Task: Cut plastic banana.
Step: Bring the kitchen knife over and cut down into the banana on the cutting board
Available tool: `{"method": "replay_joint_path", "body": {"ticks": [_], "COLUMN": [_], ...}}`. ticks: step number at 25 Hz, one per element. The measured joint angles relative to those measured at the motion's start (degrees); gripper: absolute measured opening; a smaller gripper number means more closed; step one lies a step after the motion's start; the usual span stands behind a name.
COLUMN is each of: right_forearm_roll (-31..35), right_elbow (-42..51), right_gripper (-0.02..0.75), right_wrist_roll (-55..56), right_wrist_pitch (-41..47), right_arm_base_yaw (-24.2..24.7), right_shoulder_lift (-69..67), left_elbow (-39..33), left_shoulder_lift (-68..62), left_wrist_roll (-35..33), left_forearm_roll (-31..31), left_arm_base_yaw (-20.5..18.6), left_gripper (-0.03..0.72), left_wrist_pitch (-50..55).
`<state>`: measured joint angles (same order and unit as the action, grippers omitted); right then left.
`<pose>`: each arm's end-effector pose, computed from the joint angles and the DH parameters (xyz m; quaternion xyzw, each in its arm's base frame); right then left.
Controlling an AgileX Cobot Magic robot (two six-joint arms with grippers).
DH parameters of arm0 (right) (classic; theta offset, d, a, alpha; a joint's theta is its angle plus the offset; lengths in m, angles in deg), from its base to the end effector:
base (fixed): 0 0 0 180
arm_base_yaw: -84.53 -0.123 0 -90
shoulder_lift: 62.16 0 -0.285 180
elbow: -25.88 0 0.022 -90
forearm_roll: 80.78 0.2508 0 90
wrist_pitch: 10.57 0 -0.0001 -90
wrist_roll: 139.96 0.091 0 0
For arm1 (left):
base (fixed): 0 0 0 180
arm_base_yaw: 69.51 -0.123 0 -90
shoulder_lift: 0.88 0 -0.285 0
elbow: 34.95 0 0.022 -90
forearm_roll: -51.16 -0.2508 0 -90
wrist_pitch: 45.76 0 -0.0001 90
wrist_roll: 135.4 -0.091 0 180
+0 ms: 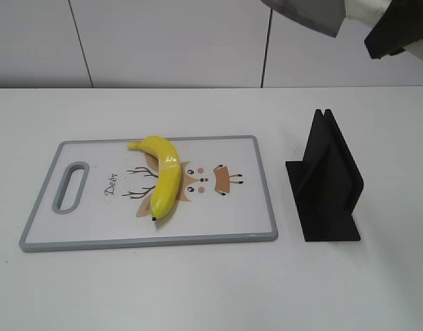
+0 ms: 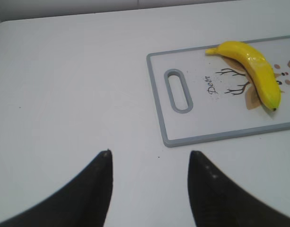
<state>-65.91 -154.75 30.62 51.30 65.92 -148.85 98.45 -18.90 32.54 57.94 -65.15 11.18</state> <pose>0.2591 0.1090 0.3722 -0.2045 0.9312 0.1481 0.2629 0.0227 -0.0108 0.2913 0.1205 0.8629 -0.0261 0.4902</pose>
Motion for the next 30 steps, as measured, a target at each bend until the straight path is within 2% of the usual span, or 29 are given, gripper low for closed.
{"method": "replay_joint_path", "body": {"ticks": [4, 9, 13, 18, 24, 30], "right_forearm_roll": [0.0, 3.1, 6.9, 9.9, 10.9, 15.2], "right_elbow": [-3.0, -5.1, -6.2, -9.7, -17.9, -24.6], "right_gripper": [0.169, 0.169, 0.169, 0.169, 0.169, 0.169], "right_wrist_roll": [-3.8, -20.7, -31.2, -40.9, -51.9, -60.4], "right_wrist_pitch": [-0.1, -0.1, -0.1, -0.1, 6.9, 7.7], "right_arm_base_yaw": [0.0, 0.0, 0.0, 0.0, 0.0, 0.0], "right_shoulder_lift": [-1.5, -5.1, -9.2, -16.2, -25.7, -32.6], "left_elbow": [3.9, 12.8, 22.6, 35.9, 47.9, 55.8], "left_shoulder_lift": [-12.4, -28.3, -41.3, -56.2, -69.5, -79.7], "left_wrist_roll": [-7.3, -23.2, -35.0, -46.1, -57.9, -64.2], "left_forearm_roll": [3.7, 10.1, 15.2, 21.8, 23.5, 23.7], "left_arm_base_yaw": [0.0, 0.0, 0.0, 0.0, 3.8, 8.7], "left_gripper": [0.479, 0.479, 0.479, 0.479, 0.479, 0.479], "left_wrist_pitch": [-4.6, -7.0, -4.8, 1.9, 3.4, 3.8]}}
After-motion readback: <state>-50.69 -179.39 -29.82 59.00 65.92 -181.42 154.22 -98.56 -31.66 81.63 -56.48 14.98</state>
